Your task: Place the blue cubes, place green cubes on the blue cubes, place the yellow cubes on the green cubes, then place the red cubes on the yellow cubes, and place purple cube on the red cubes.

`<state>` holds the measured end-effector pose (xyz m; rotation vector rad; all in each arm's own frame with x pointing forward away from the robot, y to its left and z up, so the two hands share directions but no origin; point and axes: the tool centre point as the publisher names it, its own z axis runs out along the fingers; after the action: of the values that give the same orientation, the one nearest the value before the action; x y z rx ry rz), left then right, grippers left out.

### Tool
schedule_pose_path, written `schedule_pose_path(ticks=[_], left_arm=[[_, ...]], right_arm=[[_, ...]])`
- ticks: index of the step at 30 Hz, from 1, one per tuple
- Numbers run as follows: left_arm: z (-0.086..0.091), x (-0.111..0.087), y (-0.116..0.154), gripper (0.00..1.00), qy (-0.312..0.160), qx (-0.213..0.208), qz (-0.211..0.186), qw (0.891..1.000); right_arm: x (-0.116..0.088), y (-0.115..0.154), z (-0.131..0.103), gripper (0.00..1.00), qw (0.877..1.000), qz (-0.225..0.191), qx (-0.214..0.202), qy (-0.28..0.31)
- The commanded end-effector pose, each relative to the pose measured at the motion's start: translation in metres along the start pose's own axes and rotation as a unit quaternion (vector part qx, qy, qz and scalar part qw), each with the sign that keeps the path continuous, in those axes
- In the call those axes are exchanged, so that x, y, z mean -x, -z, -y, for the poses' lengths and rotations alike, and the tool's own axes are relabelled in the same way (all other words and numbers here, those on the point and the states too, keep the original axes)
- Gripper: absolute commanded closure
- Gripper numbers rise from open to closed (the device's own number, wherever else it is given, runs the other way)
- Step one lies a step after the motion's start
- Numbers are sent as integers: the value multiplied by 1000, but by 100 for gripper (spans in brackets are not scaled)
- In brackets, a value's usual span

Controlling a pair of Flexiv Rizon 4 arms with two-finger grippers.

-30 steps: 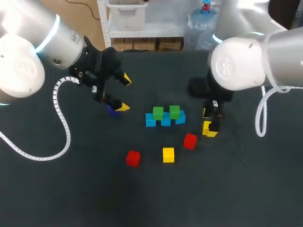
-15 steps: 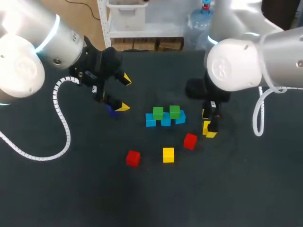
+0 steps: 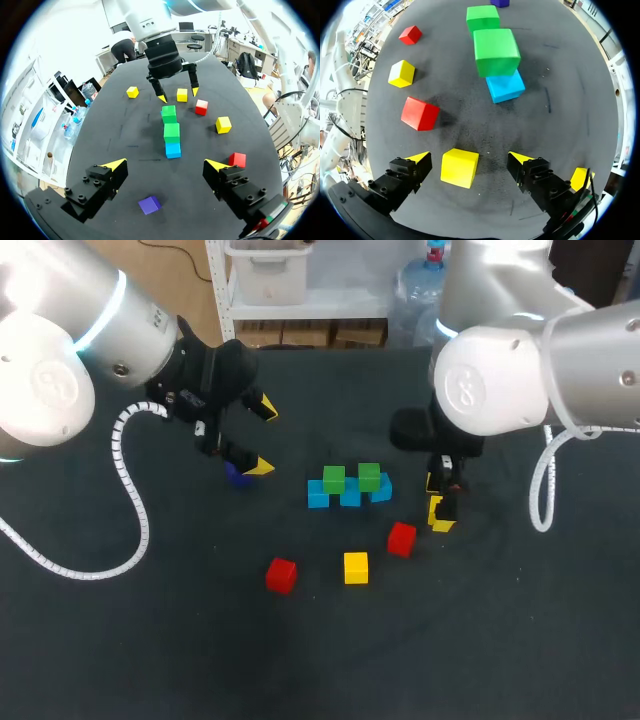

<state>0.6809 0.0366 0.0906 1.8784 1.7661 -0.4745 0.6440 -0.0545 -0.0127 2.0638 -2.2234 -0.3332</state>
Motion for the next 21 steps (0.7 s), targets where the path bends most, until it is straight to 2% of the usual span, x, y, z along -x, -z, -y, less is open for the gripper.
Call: schedule_pose_path(ticks=[1, 5, 7, 11, 12, 14, 18, 21], left_arm=[[0, -2, 0, 0, -2, 0, 3, 1000], [0, -2, 0, 0, -2, 0, 3, 1000], [0, -2, 0, 0, -2, 0, 3, 1000], [0, -2, 0, 0, -2, 0, 3, 1000], [0, -2, 0, 0, -2, 0, 3, 1000], [0, -2, 0, 0, -2, 0, 3, 1000], [0, -2, 0, 0, -2, 0, 3, 1000], [0, -2, 0, 0, -2, 0, 3, 1000]], right_arm=[[-2, -2, -1, 0, 1000, 1, -4, -1], [-2, -2, -1, 0, 1000, 0, -6, -2], [-2, -3, 0, 6, 1000, 0, -6, -1], [-1, -4, 0, 10, 1000, -2, -5, -1], [-1, -4, 0, 19, 1000, -2, -5, 0], [-1, -5, 0, 47, 1000, -2, -5, 0], [-1, -5, 0, 64, 1000, -2, -4, 1], [-1, -6, 0, 80, 1000, -2, -3, 1]])
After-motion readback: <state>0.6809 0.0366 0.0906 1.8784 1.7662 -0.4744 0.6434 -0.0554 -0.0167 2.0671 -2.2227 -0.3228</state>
